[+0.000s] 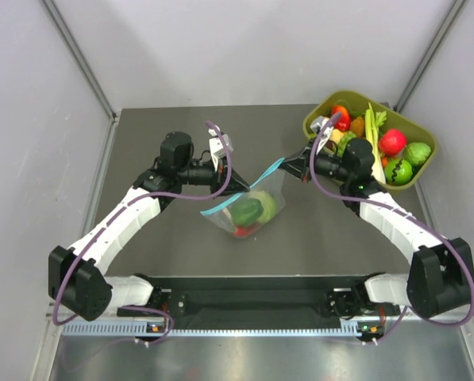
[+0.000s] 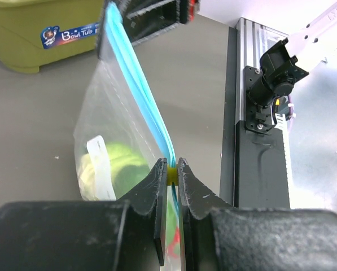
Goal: Open the zip-top bag and remove the fake food
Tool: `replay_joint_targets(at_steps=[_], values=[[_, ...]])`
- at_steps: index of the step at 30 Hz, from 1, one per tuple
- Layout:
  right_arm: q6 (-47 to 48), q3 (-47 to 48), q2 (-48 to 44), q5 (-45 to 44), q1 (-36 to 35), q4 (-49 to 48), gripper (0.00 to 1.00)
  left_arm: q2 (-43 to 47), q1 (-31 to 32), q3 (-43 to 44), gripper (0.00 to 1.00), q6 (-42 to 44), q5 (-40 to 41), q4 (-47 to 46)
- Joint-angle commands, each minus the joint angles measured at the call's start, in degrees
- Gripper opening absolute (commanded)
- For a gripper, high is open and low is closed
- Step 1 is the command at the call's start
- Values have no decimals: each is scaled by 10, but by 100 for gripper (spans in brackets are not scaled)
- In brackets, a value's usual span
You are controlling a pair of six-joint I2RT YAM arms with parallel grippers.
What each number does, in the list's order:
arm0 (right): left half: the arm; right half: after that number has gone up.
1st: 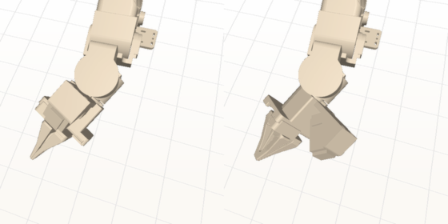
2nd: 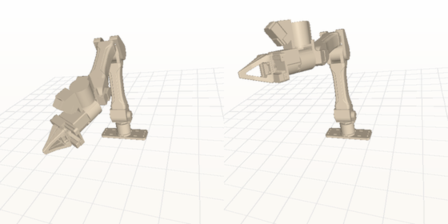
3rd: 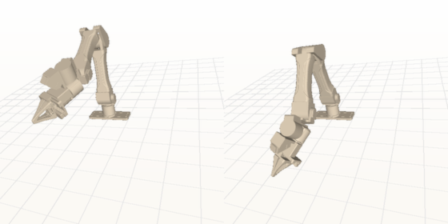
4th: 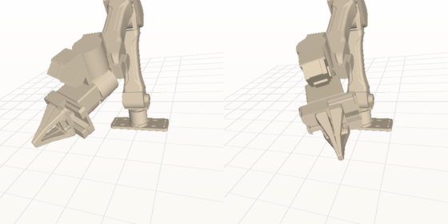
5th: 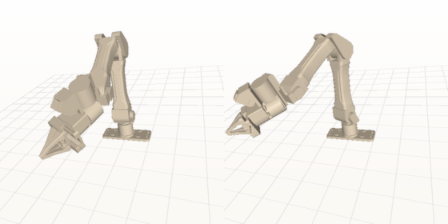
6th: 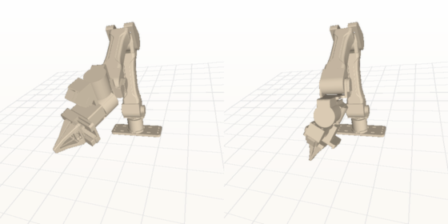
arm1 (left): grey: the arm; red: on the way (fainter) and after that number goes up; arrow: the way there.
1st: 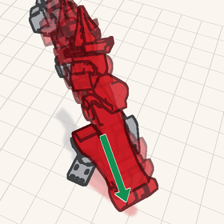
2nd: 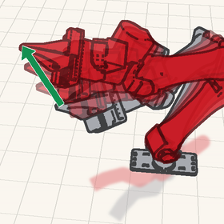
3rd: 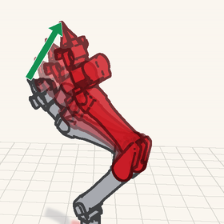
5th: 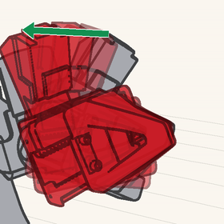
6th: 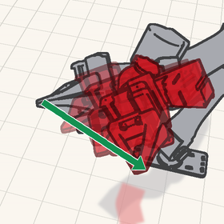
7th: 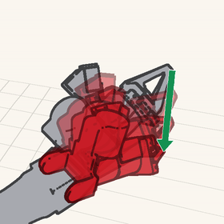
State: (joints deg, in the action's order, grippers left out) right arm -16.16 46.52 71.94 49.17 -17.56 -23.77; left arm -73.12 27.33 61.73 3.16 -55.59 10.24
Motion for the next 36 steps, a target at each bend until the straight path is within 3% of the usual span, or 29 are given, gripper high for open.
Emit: replay_joint_targets(at_steps=[1,13,20,27,28,31,32,34,36], values=[[-11,24,29,-52,32,-65,0,6,3,20,0,7,-27,13],[-46,103,132,-112,68,-102,0,9,3,23,0,16,-22,26],[-64,151,174,-104,81,-105,0,14,3,24,0,18,-15,27],[-61,94,94,-51,98,-114,4,18,3,24,0,24,10,33],[-61,86,80,-34,104,-116,7,18,3,25,0,25,11,33],[-45,70,23,100,111,-98,43,18,3,26,0,25,13,35],[-40,66,8,122,109,-85,67,18,3,27,0,26,13,36],[-12,58,-33,159,103,-48,80,20,3,27,0,26,14,37],[14,45,-66,160,91,0,84,21,3,28,0,26,14,38]])
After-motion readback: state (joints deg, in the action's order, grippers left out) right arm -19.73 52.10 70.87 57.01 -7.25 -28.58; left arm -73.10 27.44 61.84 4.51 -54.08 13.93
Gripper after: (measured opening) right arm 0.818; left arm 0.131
